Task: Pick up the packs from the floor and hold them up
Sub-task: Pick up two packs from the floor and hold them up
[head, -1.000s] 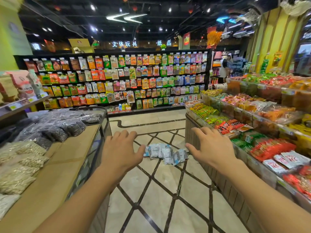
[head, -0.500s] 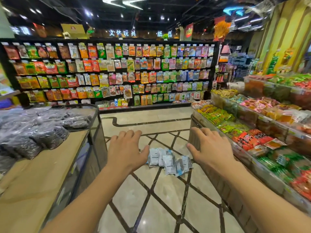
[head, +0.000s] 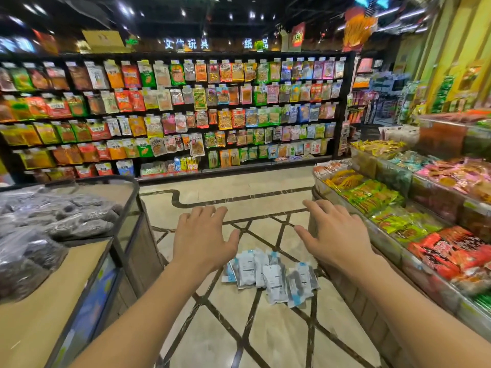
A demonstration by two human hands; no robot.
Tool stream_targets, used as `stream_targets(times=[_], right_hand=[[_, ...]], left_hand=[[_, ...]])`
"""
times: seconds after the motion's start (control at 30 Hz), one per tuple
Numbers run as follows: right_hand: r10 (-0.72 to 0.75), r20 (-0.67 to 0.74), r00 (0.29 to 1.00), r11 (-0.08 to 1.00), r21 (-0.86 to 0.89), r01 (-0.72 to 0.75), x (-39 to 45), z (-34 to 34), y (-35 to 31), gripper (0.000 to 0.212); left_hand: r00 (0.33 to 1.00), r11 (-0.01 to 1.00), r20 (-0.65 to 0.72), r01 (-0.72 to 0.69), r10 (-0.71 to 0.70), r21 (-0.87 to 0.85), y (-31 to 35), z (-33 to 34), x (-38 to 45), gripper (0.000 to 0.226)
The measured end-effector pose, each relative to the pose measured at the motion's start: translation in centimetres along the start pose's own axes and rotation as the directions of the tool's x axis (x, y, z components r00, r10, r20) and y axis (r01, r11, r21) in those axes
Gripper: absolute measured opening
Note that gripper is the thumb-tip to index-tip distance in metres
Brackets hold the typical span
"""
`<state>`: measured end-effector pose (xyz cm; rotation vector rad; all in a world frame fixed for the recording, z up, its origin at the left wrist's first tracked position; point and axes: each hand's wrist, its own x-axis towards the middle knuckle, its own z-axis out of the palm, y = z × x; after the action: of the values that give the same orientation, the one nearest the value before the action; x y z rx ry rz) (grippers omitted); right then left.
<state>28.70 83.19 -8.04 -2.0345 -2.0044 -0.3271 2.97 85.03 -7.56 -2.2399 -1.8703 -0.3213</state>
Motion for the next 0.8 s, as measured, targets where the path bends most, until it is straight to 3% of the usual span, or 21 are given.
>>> stream_targets(times=[0.4, 0.8], right_hand=[[0.015, 0.036, 0.999, 0.999, 0.051, -0.016, 23.6, 10.2, 6.4, 0.069], [0.068, 0.077, 0.995, 0.997, 0.022, -0.070, 40.5, 22.8, 10.2, 0.070]], left_hand=[[0.999, 0.999, 0.029, -0.021, 0.022, -0.044, 2.8, 9.0, 24.3, 0.072], [0.994, 0.975, 0.030, -0.096, 0.104, -0.201, 4.0, 21.3, 44.6, 0.070]])
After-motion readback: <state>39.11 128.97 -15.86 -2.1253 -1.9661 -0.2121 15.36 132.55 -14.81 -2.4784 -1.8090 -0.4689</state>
